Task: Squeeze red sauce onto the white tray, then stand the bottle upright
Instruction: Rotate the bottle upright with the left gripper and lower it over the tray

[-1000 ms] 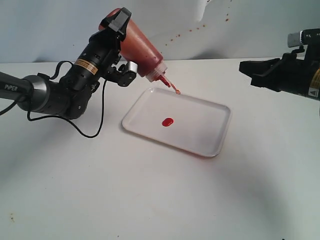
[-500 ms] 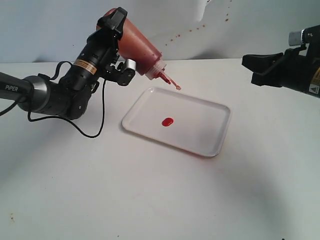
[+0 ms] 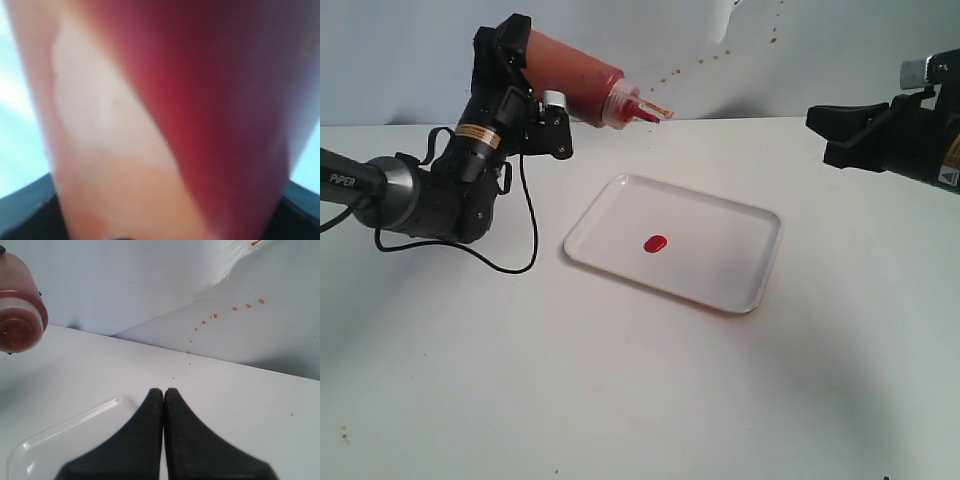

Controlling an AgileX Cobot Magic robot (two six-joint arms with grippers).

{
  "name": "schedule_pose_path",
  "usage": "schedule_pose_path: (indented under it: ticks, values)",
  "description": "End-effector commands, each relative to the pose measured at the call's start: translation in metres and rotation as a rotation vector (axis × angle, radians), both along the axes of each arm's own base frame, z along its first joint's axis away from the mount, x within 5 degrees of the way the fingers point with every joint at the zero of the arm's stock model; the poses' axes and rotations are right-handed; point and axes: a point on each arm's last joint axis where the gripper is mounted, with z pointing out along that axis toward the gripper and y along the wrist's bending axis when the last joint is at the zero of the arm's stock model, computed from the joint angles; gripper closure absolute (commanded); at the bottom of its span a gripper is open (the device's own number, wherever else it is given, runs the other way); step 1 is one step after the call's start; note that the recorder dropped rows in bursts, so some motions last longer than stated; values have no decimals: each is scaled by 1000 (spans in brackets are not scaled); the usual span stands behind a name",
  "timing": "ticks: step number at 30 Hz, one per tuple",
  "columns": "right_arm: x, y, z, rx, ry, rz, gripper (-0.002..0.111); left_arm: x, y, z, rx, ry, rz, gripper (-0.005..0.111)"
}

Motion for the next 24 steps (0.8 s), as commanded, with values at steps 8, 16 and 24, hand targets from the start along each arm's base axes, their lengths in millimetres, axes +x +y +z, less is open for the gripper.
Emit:
schedule_pose_path:
  ticks: [8, 16, 24]
  values:
    - [-2, 3, 7, 41, -36, 27, 108, -16, 14, -14, -510, 124, -14, 107]
    - [-2, 3, 6, 47, -30, 27, 108, -20, 2, -14, -688, 156, -67, 107]
    - [-2, 3, 6, 47, -30, 27, 108, -26, -16, 13, -954, 354, -187, 107]
